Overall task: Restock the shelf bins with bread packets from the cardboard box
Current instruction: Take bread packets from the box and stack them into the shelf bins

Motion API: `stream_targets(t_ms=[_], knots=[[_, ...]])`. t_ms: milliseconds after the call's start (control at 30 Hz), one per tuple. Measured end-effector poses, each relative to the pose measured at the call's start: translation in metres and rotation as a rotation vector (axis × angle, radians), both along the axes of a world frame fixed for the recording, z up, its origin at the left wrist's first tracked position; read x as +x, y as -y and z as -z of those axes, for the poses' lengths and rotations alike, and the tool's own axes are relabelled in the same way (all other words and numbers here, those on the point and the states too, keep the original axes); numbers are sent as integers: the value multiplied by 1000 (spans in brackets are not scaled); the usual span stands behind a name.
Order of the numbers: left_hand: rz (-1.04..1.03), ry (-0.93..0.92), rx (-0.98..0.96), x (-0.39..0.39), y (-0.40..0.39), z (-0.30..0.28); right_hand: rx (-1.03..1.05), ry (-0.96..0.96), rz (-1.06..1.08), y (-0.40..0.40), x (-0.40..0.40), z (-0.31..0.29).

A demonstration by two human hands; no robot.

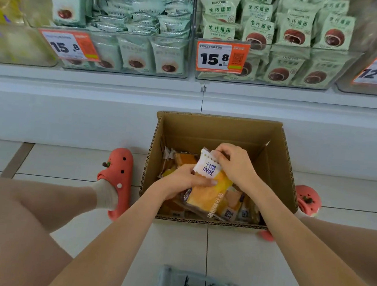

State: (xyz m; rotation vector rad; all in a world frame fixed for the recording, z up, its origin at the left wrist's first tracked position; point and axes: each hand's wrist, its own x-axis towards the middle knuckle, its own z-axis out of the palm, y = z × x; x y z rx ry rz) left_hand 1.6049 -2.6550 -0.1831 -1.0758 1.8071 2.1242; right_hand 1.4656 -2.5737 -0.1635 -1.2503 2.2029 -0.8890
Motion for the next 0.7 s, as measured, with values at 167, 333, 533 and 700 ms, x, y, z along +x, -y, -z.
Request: stream_targets(t_ms=[167, 333, 533, 700], knots=[[37, 25, 65, 0, 5, -15, 51, 34, 177, 1, -11, 0], [-271, -191, 210, 15, 20, -15, -27, 124, 435, -11, -22, -4], [-565, -79, -693, -13, 7, -23, -174, 202, 732, -14, 0, 0], [-435, 5, -1202, -22, 16, -47, -331, 255, 867, -10, 7, -18]])
